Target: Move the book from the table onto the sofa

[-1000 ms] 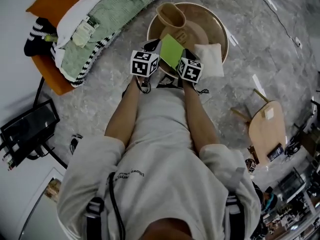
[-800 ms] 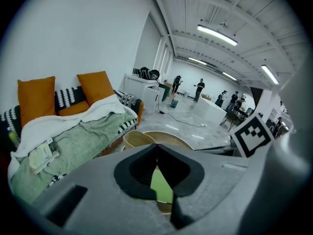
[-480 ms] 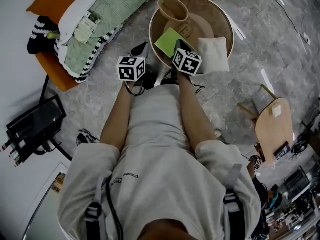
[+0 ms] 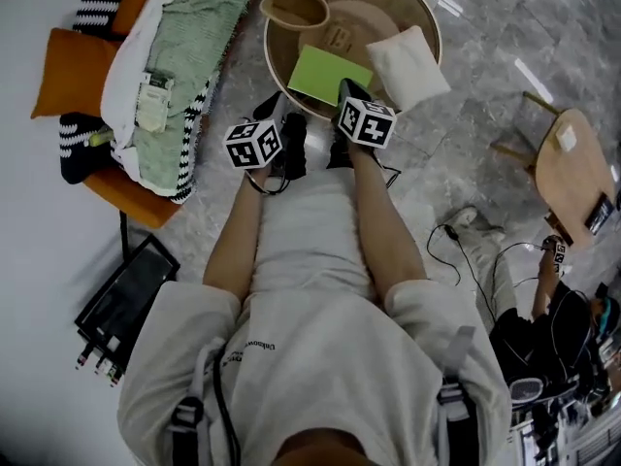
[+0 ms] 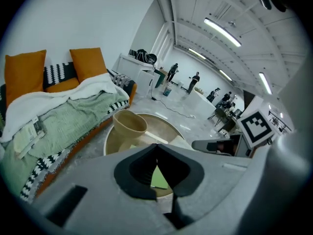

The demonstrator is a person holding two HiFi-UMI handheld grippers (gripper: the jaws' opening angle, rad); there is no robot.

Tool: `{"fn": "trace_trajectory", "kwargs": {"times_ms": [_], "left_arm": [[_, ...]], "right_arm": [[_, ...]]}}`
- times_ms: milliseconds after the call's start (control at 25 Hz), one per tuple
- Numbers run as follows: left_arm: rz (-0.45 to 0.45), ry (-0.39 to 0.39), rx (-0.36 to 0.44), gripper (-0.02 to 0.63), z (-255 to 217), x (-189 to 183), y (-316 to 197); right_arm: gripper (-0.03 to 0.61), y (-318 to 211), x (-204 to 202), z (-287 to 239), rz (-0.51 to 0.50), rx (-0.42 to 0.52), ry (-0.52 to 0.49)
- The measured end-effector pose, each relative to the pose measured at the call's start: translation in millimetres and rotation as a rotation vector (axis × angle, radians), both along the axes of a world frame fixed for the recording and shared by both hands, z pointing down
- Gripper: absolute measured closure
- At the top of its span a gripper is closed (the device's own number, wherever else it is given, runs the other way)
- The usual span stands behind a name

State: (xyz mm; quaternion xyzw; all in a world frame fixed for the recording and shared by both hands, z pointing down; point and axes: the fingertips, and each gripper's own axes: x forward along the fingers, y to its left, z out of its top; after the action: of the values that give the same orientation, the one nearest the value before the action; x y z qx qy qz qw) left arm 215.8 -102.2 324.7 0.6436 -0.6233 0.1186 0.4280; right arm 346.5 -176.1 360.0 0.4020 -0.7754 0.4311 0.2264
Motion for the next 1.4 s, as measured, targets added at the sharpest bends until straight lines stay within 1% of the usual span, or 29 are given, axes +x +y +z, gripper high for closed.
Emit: {"fn": "trace_trajectory", "kwargs": {"times_ms": [80,200,280,360,440,560,680,800,960,1080,1280,1400], "left_arm": [[0.032,0.026,0.001,0.603,4.0,2.8,-17.1],[0.092,0.033,0.002,0.603,9.0,1.1,-37.8],[0.135,0.040,0.001,0.603,13.7,-0.7,-48.6],[0.172,0.062,-0.013,0.603,20.5,-3.2,-56.1],[0.211,0.083,-0.031,0.603,28.6,-6.6,-56.5],[0.283,0.092,-0.050,0.603,45.0,-14.0,-55.6],[0.351,0.097,-0.066,0.603,64.9,-17.3,-54.5],[0.404,0.099,-0.075,0.603,89.6,-20.0,-61.1],[0.467,0.105,-0.094,0.603,127.7,-17.7,-67.2],[0.518,0.090,-0.099,0.603,148.8,-15.5,-70.4],[0.544,0.083,-0.115,0.603,174.3,-8.1,-69.1],[0.558,0.062,-0.125,0.603,192.2,-8.5,-66.0]], "right_arm": [[0.572,-4.3,14.2,0.5,0.056,-0.004,0.012],[0.572,-5.6,25.9,0.9,0.149,-0.011,0.001],[0.572,-5.9,25.2,-0.1,0.197,-0.009,-0.035],[0.572,-6.4,20.7,-3.9,0.224,0.017,-0.063],[0.572,-1.9,16.7,-4.8,0.243,0.038,-0.051],[0.572,8.1,6.5,6.6,0.249,0.042,-0.002],[0.572,22.2,2.9,32.3,0.232,0.018,0.056],[0.572,25.3,10.5,60.9,0.240,-0.003,0.103],[0.572,27.0,32.0,89.4,0.261,-0.011,0.174],[0.572,32.9,44.8,105.5,0.285,-0.032,0.185],[0.572,43.1,62.1,135.9,0.287,-0.081,0.193],[0.572,43.9,61.6,154.4,0.272,-0.097,0.181]]}}
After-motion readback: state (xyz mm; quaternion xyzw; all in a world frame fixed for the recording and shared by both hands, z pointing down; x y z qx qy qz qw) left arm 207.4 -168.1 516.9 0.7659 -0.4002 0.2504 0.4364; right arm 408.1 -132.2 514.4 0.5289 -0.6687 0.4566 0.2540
